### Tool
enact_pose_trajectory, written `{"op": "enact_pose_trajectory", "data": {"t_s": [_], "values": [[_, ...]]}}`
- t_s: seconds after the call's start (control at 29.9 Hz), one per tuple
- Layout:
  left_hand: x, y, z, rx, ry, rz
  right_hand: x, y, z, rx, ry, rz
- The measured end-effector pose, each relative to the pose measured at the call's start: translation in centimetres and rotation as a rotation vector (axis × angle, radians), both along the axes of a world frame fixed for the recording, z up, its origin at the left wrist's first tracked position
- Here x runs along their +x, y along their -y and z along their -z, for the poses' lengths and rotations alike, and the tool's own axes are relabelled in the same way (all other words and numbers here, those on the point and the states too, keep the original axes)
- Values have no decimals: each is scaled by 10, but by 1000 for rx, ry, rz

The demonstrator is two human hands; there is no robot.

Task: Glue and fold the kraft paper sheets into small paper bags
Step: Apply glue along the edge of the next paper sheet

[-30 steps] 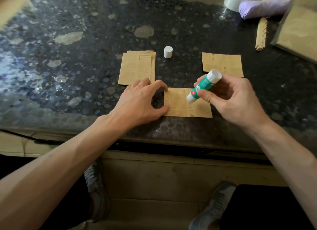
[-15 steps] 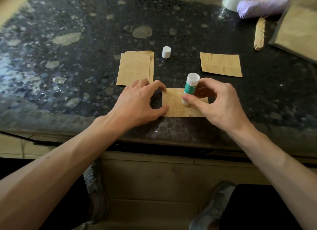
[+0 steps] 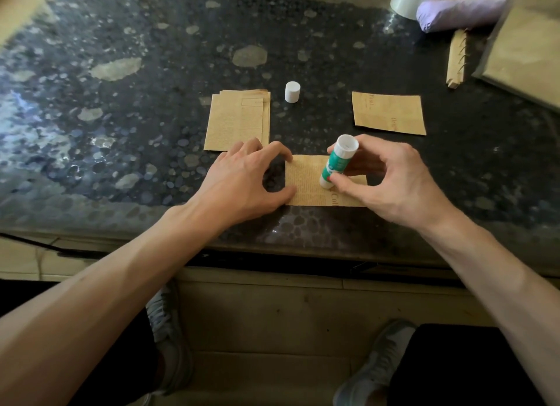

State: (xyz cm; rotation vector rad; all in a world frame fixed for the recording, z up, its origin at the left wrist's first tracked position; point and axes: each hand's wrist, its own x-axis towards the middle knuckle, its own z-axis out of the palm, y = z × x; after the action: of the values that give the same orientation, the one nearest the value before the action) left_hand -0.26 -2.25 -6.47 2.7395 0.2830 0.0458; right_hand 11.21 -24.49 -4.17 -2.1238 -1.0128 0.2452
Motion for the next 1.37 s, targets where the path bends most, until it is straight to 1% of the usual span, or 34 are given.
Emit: {"op": "enact_pose_trajectory", "data": {"t_s": [0.4,0.5,0.7,0.94,1.14,1.37], "values": [[0,1,0,1,8,-2,-6,-5,8,62,3,99],[0,1,0,0,1,-1,-5,-4,6,57,-42,89],[0,1,-1,3,-4,-2,-3,-3,-1,-27,-104,20],[0,0,-2,3,-14,1,-6,-2,-3,-54,-123,-57],[-1,0,-1,2,-6,-1,-9,0,-5,-51,-120,-40],[0,0,1,9,9,-3,-14,5,-4,2,-95,23]]}}
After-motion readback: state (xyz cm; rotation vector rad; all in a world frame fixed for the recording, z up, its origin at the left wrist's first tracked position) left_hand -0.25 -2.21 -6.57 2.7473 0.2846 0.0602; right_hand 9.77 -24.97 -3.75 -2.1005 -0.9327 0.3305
